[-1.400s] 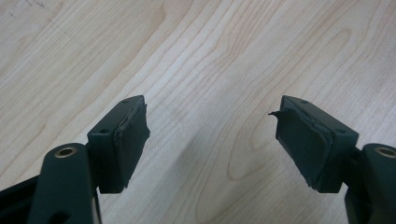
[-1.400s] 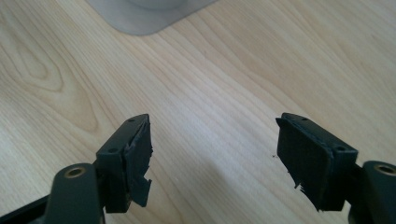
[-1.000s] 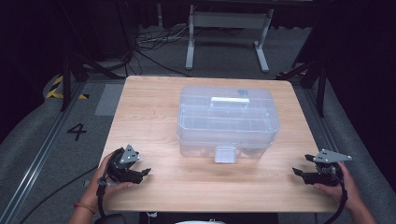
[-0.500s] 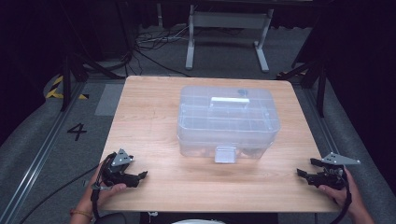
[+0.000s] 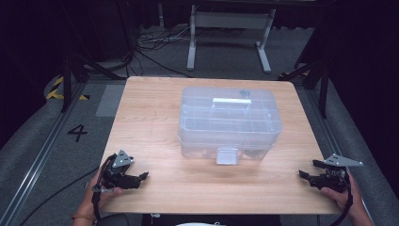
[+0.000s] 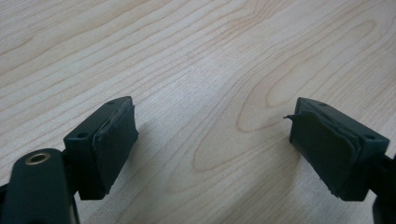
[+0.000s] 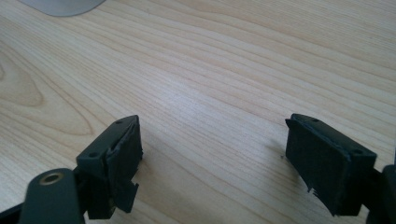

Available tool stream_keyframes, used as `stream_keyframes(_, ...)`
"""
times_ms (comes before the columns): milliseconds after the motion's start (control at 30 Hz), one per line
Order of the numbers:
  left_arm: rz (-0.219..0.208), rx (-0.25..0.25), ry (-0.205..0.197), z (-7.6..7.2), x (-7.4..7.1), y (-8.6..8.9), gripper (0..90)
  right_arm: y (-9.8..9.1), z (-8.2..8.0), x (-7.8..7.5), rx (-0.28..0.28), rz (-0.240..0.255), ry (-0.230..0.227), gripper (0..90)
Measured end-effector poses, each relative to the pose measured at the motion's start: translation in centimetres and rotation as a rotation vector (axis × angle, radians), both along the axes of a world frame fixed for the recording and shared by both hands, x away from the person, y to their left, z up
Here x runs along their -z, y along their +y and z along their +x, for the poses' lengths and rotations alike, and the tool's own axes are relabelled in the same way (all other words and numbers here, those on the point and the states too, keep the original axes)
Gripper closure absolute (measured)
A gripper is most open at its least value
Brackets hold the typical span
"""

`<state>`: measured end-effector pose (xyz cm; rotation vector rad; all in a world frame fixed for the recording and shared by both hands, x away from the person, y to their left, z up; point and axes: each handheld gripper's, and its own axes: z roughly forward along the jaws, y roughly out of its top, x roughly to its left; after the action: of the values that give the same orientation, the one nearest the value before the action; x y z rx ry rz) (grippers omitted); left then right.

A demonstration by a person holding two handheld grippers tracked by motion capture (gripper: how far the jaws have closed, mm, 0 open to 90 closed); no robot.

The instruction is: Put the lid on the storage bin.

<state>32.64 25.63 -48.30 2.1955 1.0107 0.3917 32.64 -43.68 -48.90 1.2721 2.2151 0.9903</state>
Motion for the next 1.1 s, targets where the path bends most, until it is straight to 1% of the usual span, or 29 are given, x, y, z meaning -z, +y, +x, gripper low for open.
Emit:
stream_keyframes(133,0.002,0.003,0.008,-0.04,-0.02,-0.01,15.3,0.00,0.00,0.00,0.001,0.000,0.000,18.7)
stream_keyframes(900,0.004,0.003,0.001,0.06,-0.01,0.01,15.1,0.00,0.00,0.00,0.003,0.001,0.001,18.6)
stream_keyframes(1100,0.002,-0.004,0.003,0.10,0.00,-0.03,15.1,0.01,-0.01,0.00,0.003,0.001,0.001,18.6)
